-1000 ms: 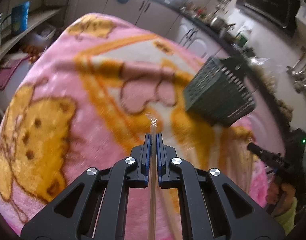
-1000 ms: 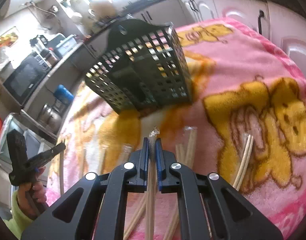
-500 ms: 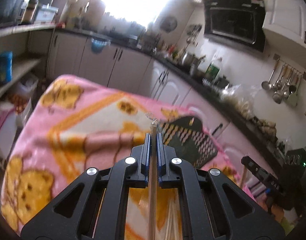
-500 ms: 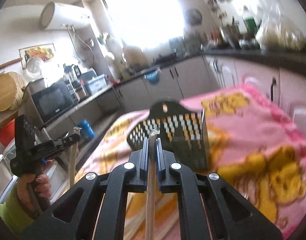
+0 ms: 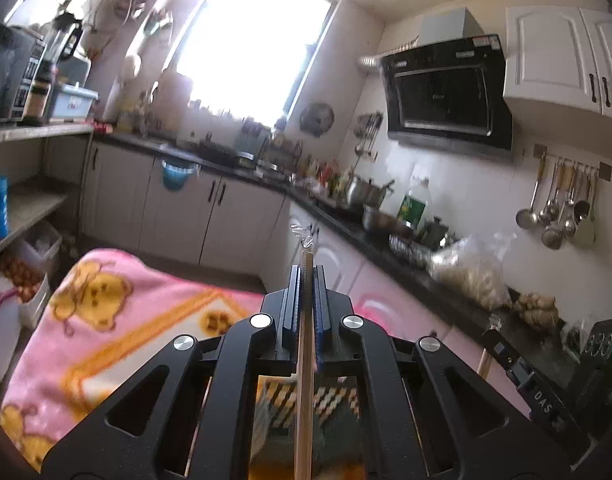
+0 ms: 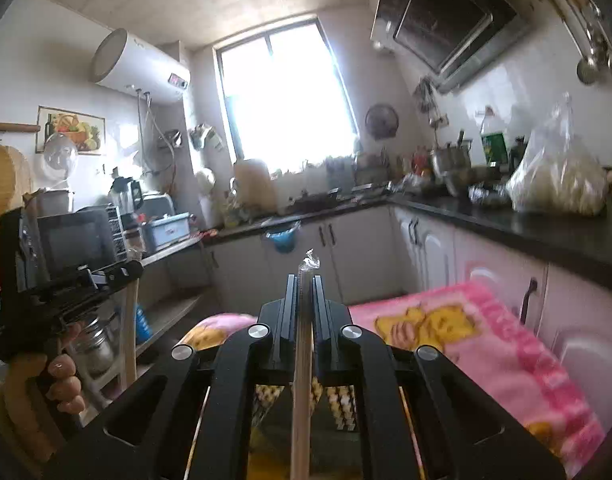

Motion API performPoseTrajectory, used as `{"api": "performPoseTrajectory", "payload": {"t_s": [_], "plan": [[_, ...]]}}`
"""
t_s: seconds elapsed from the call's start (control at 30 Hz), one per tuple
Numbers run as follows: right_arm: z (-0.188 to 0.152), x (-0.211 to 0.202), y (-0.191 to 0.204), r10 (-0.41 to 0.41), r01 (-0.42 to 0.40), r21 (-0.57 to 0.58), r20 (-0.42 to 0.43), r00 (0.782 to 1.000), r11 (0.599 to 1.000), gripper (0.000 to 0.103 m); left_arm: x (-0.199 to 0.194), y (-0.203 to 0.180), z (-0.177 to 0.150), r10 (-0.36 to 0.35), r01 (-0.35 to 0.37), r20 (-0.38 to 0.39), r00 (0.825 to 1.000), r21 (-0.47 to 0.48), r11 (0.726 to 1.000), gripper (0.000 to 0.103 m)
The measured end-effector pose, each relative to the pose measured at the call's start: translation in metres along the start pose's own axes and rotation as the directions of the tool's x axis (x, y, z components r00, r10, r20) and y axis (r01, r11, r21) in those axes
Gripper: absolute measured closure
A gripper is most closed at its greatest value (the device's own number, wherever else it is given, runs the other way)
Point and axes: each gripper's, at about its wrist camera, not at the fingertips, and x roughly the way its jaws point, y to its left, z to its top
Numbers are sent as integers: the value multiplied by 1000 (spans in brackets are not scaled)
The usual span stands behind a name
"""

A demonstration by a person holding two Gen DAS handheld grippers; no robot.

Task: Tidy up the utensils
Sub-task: 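Lift the held chopsticks with the left tool while the right tool carries its pair to the caddy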

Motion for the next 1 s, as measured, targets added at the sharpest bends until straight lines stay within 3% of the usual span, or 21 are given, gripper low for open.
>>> {"api": "performPoseTrajectory", "payload": {"t_s": [0.33,0.5,0.83,1.0], "plan": [[20,39,-29,-120,116,31,155,981,993,96,41,-26,6,2,-10,140,990,51,999,102],[15,57,-32,-176,176,14,209,962,984,96,63,-26,-6,13,-25,158,987,74,997,102],[-24,75,-28,-207,216,-27,184,961,976,96,82,-11,-40,-1,-9,114,993,82,997,102],[-40,69,-29,-207,211,-14,125,970,977,96,78,-12,-50,-27,16,91,995,120,993,102]]}}
